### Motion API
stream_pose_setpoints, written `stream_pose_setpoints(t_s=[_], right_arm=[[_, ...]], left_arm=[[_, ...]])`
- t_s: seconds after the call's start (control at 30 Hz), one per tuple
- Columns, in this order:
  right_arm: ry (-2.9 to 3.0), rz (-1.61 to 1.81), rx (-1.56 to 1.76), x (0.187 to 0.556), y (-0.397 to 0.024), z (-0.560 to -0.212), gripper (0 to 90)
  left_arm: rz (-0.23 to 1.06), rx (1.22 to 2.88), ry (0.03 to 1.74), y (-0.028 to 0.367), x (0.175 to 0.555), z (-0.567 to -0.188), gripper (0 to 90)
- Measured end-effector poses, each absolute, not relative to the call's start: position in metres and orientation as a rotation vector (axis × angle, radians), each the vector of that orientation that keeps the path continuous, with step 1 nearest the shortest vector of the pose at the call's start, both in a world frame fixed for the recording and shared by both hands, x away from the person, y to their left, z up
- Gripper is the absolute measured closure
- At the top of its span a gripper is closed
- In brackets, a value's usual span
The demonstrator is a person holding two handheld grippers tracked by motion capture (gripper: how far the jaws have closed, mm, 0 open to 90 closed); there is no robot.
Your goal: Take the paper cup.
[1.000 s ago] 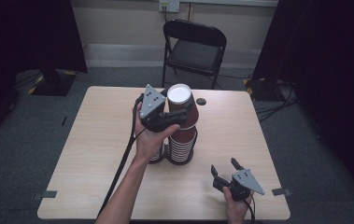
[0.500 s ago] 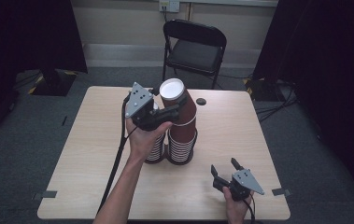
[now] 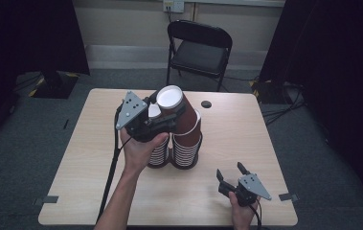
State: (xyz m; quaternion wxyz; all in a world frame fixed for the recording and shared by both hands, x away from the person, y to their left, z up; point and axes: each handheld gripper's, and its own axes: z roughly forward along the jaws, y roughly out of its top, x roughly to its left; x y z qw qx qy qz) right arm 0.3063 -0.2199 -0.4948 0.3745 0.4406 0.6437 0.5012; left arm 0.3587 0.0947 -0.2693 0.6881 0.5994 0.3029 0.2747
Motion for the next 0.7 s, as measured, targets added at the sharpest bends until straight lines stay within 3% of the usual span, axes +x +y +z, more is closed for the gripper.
stream_pose_setpoints(t_s=[0.7], right_arm=[[1.640, 1.277, 1.131, 0.306, -0.220, -0.495, 18.5]], left_arm=[[0.570, 1.393, 0.668, 0.102, 0.328, -0.293, 23.4]])
